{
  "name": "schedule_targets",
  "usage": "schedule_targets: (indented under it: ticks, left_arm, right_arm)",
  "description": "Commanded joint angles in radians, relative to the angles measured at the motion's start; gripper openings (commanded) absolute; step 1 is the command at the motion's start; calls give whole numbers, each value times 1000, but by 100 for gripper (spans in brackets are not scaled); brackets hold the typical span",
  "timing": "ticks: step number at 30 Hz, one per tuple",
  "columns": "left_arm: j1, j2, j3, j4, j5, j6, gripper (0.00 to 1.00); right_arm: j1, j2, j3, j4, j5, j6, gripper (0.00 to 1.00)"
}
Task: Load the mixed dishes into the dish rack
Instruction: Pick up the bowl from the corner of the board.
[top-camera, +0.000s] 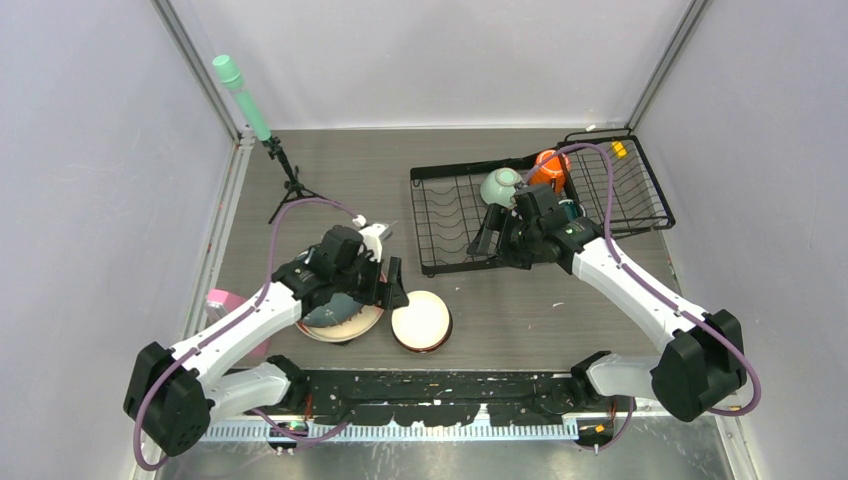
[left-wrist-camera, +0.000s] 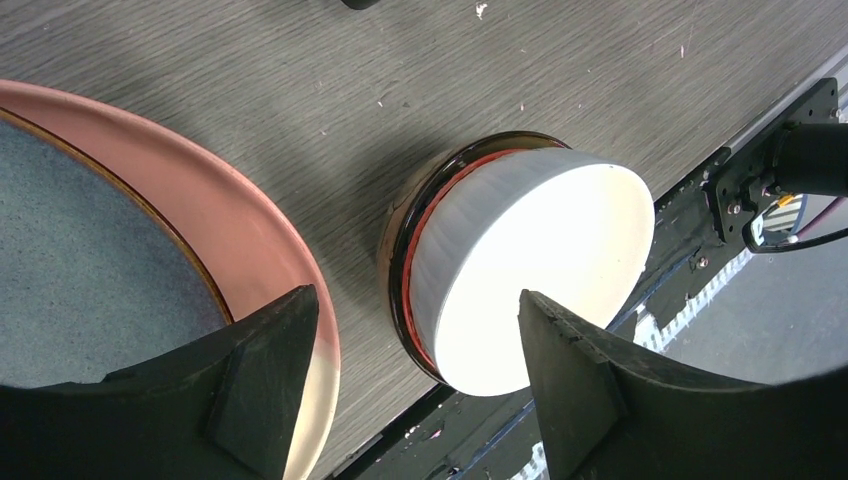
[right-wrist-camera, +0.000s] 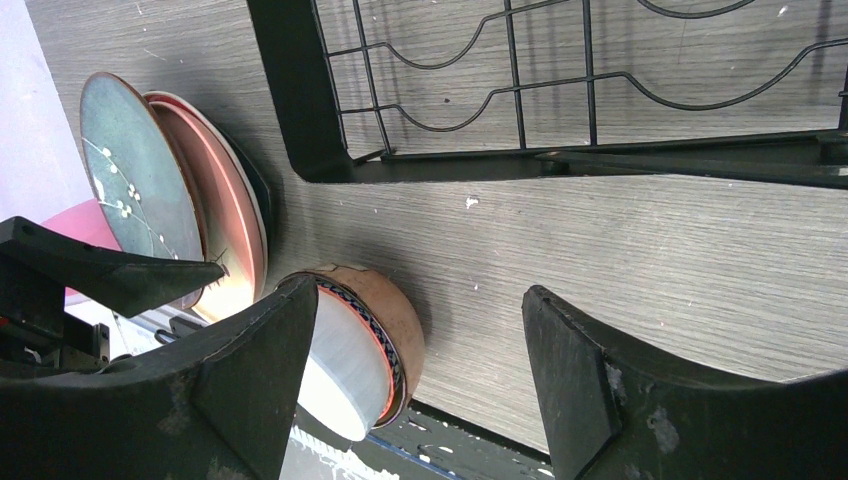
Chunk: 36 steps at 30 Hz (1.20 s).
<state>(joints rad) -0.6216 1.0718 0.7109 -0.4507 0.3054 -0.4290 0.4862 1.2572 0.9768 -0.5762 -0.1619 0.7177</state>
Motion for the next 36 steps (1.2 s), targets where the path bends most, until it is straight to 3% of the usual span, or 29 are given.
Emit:
schedule_targets:
  ticks: [1,21,25,29,33,36]
  left_arm:
    - [-7,12,43,-8,-6,33,74]
    - [-69,111,60,38,-8,24,56]
    - [-77,130,67,30,-14,31,48]
    - [-79,129,62,38,-29,27,47]
    - [-78,123,62,49,-31,16,40]
    - [-78,121,67,45,-38,19,29]
  right_arm:
    - [-1,-23,25,21,6,10,80]
    - [-1,19,11,33,-17,5,78]
    - [-2,14,-9,31,-7,9,77]
    - [-1,9,-22,35,-8,14,77]
    - [-2,9,-26,29,-12,12,77]
    - [-1,12,-30,33,-8,12,77]
